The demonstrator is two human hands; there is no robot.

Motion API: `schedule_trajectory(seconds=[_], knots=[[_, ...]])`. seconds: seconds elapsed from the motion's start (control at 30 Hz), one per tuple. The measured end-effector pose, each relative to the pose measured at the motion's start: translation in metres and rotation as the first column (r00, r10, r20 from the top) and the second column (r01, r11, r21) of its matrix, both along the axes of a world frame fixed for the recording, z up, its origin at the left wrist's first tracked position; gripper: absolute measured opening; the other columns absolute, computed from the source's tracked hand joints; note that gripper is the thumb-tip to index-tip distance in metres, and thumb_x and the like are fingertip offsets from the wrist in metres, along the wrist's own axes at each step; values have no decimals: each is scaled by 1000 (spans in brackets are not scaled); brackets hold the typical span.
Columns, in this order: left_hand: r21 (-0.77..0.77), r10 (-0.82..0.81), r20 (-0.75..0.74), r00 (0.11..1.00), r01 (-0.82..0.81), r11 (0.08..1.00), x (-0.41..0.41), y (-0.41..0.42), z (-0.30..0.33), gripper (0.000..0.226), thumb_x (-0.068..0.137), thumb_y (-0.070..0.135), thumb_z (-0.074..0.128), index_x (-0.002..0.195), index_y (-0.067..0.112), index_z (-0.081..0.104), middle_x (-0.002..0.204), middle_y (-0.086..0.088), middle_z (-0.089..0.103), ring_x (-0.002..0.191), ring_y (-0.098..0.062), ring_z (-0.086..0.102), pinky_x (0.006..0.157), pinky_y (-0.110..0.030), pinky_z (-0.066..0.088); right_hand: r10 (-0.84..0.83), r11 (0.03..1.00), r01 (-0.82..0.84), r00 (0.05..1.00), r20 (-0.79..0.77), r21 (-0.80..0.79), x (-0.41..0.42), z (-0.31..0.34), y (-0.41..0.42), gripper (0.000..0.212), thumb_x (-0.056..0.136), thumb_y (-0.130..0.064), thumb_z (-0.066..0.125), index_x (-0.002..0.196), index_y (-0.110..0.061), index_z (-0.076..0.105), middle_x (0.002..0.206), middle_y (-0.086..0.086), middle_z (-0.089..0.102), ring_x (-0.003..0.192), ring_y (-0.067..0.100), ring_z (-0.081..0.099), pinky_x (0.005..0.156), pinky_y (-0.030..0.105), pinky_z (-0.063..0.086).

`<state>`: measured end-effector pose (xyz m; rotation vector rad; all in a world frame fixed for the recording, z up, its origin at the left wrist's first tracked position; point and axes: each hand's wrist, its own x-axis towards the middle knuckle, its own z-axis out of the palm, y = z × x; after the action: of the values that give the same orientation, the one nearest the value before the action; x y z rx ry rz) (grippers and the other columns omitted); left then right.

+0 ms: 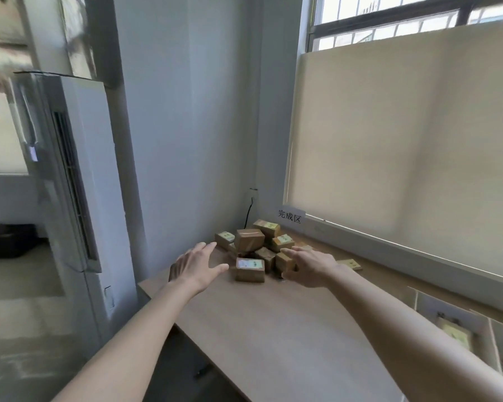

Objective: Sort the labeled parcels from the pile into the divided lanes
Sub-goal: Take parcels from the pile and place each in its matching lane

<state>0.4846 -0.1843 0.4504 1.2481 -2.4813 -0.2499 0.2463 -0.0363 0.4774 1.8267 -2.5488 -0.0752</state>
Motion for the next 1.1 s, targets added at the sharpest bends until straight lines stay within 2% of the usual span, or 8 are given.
schedule_trajectory(seconds=[0.13,0.3,0.4,0.5,0.7,0.9,1.1], knots=[[17,-4,17,1000,3,1000,3,-50,-10,75,89,67,52,153,32,31,154,8,37,135,-22,44,103,-36,43,3,1000,-3,1000,-2,18,3,-8,-57,71,97,-57,54,158,-39,23,161,-5,35,141,27,43,95,41,50],[23,-6,29,1000,5,1000,-4,-113,-19,75,90,65,53,153,31,31,155,7,36,138,-20,42,106,-35,40,46,999,-45,999,-15,23,-6,-17,-130,71,97,-57,54,158,-36,24,151,-2,46,134,27,50,88,39,53],[31,-12,49,999,11,999,-18,-155,-23,74,91,64,52,154,30,30,157,7,34,139,-20,40,107,-34,38,33,999,-33,999,-3,21,-19,-25,-174,73,97,-57,54,159,-35,23,153,-4,44,136,25,48,87,38,52],[30,-30,69,997,28,999,-41,-202,-30,74,92,64,51,154,31,28,158,8,32,139,-20,39,107,-34,38,29,999,-29,1000,9,23,-40,-35,-217,73,99,-57,53,160,-34,21,154,-4,43,137,24,47,80,34,47],[51,-82,126,989,76,996,-109,-308,-51,75,91,65,51,154,31,29,159,8,31,141,-18,37,109,-34,36,-48,999,47,995,91,22,-102,-61,-311,71,99,-54,54,159,-32,24,156,-1,41,139,26,46,96,44,52],[71,-161,157,974,151,986,-184,-393,-75,73,91,63,52,153,30,31,156,6,36,138,-20,41,106,-35,40,-132,991,126,984,121,55,-165,-93,-387,71,98,-55,52,159,-32,24,156,-1,42,138,26,46,98,42,51],[125,-246,170,954,227,966,-241,-454,-118,73,91,64,51,153,31,30,156,7,36,139,-17,40,105,-35,41,-196,977,180,970,142,117,-206,-127,-434,69,99,-53,54,158,-31,26,149,2,49,133,27,51,90,40,54]])
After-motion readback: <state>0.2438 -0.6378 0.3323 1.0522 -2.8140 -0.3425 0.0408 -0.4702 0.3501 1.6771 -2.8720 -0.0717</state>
